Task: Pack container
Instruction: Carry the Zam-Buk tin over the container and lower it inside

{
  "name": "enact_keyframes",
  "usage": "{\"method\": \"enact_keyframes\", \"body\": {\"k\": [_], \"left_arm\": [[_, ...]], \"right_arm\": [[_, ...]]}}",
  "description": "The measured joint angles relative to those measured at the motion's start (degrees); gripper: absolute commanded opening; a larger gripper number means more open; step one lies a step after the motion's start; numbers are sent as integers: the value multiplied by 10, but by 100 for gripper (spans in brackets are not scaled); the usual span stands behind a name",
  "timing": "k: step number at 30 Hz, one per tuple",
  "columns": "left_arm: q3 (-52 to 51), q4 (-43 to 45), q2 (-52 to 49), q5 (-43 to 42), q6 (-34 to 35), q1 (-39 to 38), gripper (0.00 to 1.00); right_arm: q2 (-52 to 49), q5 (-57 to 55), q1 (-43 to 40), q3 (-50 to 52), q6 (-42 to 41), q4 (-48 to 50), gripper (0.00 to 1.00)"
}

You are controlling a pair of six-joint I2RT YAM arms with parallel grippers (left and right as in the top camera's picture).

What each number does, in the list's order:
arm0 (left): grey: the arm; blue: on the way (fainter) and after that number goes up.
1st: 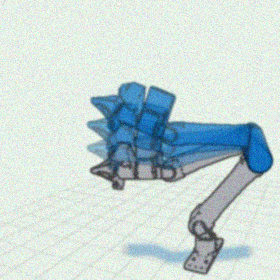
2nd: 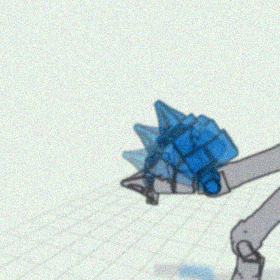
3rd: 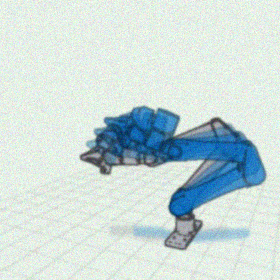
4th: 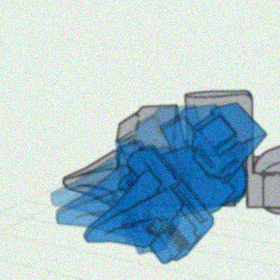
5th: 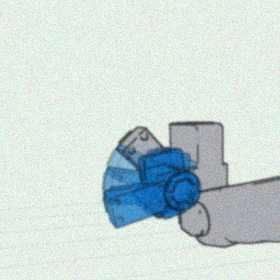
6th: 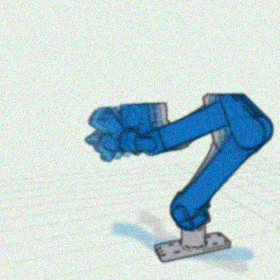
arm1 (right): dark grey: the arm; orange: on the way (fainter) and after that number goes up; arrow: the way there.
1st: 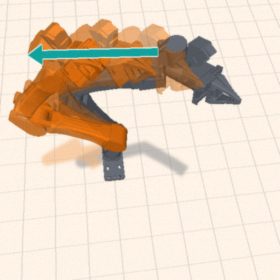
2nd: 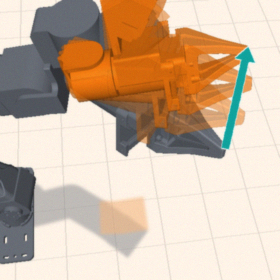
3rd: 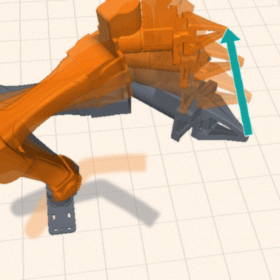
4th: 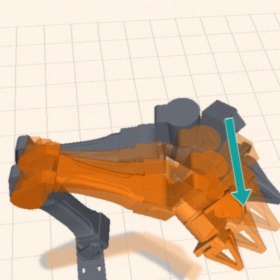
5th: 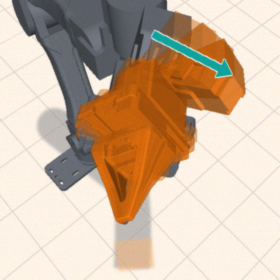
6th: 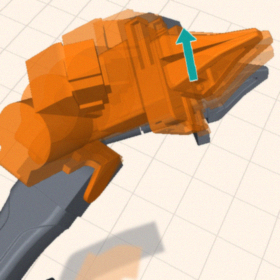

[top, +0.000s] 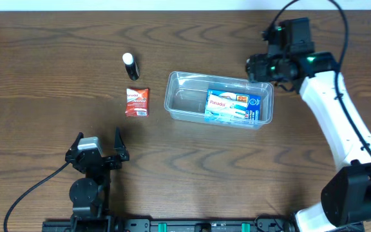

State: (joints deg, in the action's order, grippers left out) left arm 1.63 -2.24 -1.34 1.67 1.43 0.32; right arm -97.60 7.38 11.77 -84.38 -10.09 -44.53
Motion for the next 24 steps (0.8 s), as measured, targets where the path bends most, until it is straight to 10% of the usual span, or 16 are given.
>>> {"method": "enact_keyframes", "body": {"k": [24], "left_arm": [[0, 0, 0, 0, 0, 0, 98]], "right_arm": [[0, -94, 69, 21, -110, -90, 68]]}}
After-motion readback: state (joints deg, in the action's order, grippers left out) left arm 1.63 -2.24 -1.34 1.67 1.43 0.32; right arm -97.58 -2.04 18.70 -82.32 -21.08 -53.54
